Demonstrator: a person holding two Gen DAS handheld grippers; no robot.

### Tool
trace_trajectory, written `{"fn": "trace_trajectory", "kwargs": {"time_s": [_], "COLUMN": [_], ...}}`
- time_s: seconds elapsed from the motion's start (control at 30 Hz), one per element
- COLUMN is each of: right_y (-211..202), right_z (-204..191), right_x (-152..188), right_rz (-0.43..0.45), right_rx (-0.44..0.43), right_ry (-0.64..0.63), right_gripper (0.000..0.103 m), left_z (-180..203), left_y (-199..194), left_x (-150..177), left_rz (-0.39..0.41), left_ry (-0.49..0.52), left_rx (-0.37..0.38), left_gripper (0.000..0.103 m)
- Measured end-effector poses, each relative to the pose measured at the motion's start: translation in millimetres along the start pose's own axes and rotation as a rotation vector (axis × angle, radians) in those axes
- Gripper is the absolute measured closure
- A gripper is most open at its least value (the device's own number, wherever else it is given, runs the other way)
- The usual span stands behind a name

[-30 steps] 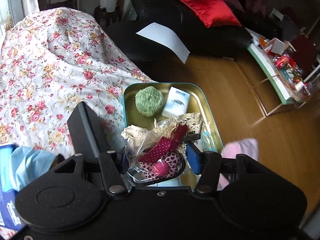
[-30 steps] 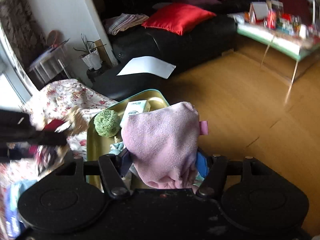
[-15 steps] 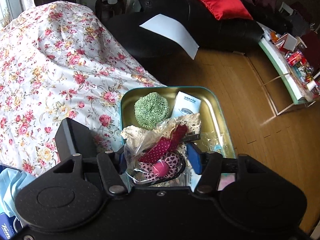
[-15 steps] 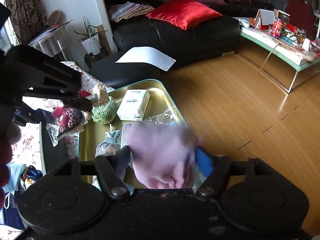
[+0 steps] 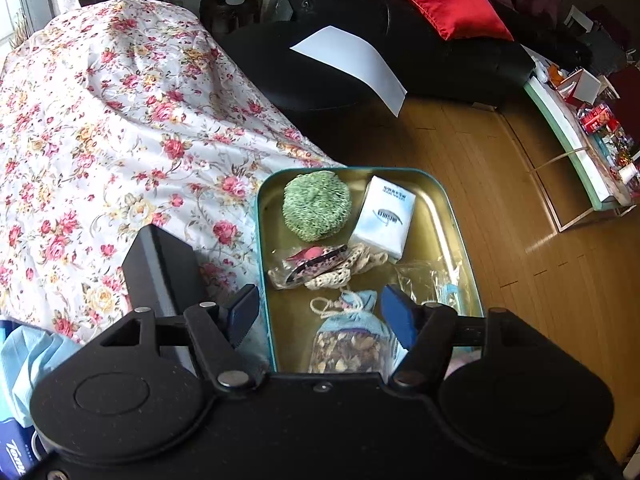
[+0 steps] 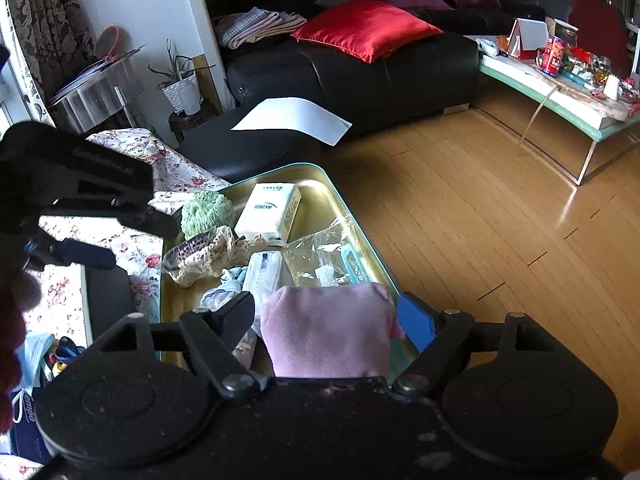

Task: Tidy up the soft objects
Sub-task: 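Carry the lace pouch and pink cloth into the gold tray and open both tools, then move both open tools back over the pile near the blue Tempo pack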

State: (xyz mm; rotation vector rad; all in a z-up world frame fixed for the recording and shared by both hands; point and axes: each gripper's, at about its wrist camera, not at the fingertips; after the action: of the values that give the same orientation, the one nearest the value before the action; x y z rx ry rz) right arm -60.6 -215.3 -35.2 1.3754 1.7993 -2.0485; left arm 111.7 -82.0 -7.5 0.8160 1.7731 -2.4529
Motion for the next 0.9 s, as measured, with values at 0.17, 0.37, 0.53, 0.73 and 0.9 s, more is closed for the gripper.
{"fn": "trace_trajectory", "kwargs": {"time_s": [0.17, 0.37, 0.53, 0.73, 0.9], "right_y": [1.7, 0.7, -0.8, -7.3, -13.2], "right_z": [2.7, -0.9, -4.9, -11.5, -17.1], "right_x": [-1.1, 0.2, 2.4, 6.6, 9.3], "right_rz": [-0.005, 0.006, 0.021, 0.048, 0.059], "right_rx": [-0.009, 0.001, 0.013, 0.022, 0.014], "right_ry": [0.027, 0.032, 0.010, -0.036, -0.073], "right_gripper": [0.023, 0.023, 0.021, 0.018, 0.017], "left_z": [-6.9, -21.1, -36.1, -62.0, -93.2], "left_y": [-10.6, -25.6, -44.7, -73.2, -97.3], "left_x": [12.0, 39.0, 65.0, 87.2, 104.0], "left_rz": [-0.007, -0.018, -0.018, 0.006, 0.034], "left_ry": [0.018, 0.071, 0.064, 0.033, 0.005], "left_rx": [0.005, -0.015, -0.011, -0.018, -0.076], "left_gripper": [0.036, 0.036, 0.036, 0.036, 0.030]}}
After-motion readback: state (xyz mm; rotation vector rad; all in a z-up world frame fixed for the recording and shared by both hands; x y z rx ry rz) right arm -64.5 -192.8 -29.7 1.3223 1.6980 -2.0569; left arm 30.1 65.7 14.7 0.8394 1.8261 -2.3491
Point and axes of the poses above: each gripper's, at about its wrist camera, not at the fingertips, and y roughly the way its jaws point, z to its right, x to its underside, and after that the axes turned 4 degrees about -y, right-handed
